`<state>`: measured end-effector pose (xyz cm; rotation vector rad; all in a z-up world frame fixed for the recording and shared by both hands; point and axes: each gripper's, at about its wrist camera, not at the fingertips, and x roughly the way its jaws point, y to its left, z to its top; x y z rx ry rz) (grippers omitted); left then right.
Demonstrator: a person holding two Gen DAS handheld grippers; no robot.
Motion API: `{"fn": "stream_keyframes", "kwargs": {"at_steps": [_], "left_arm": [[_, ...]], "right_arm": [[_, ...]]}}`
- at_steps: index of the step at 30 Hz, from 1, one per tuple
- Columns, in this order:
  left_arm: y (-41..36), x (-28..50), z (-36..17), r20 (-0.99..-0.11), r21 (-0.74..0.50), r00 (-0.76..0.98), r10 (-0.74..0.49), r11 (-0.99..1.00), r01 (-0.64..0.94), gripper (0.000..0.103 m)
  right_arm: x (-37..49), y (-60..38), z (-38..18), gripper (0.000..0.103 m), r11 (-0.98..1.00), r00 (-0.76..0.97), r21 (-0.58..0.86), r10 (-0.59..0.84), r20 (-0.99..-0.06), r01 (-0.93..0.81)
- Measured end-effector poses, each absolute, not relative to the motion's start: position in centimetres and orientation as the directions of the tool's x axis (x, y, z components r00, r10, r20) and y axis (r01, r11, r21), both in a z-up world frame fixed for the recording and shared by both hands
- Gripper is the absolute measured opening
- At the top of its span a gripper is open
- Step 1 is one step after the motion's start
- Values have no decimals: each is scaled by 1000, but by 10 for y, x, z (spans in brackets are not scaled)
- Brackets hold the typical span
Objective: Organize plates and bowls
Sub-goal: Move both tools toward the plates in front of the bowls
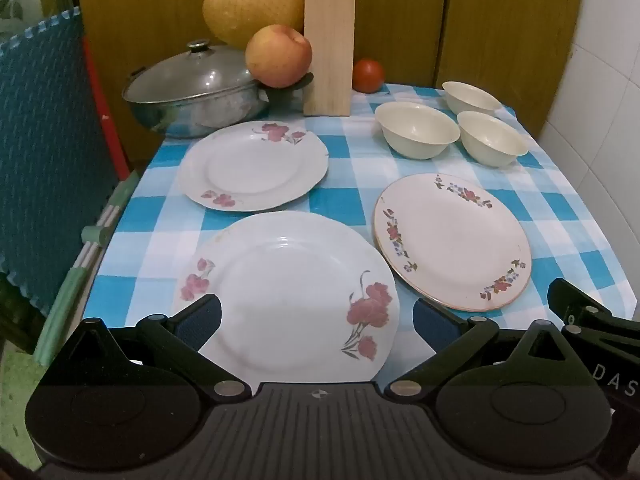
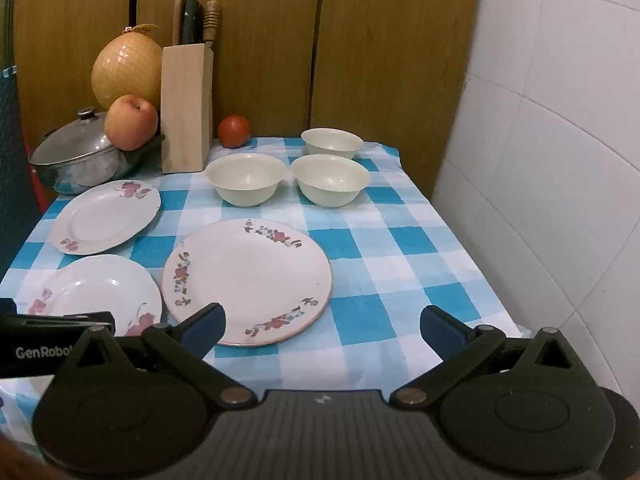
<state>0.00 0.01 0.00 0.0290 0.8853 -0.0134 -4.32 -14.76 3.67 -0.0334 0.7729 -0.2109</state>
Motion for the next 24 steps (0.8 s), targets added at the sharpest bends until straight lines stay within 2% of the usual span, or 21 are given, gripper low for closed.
{"fn": "stream_keyframes", "kwargs": {"at_steps": [19, 24], "left_arm": [[4, 1, -2, -782, 30, 623, 25, 1000, -3, 103], [3, 3, -3, -809, 48, 587, 40, 999, -1, 102]], "right_arm": [[-39, -146, 29, 102, 987, 681, -67, -151, -717, 149], [-38, -147, 27, 102, 987, 677, -60, -144, -722, 147]]}}
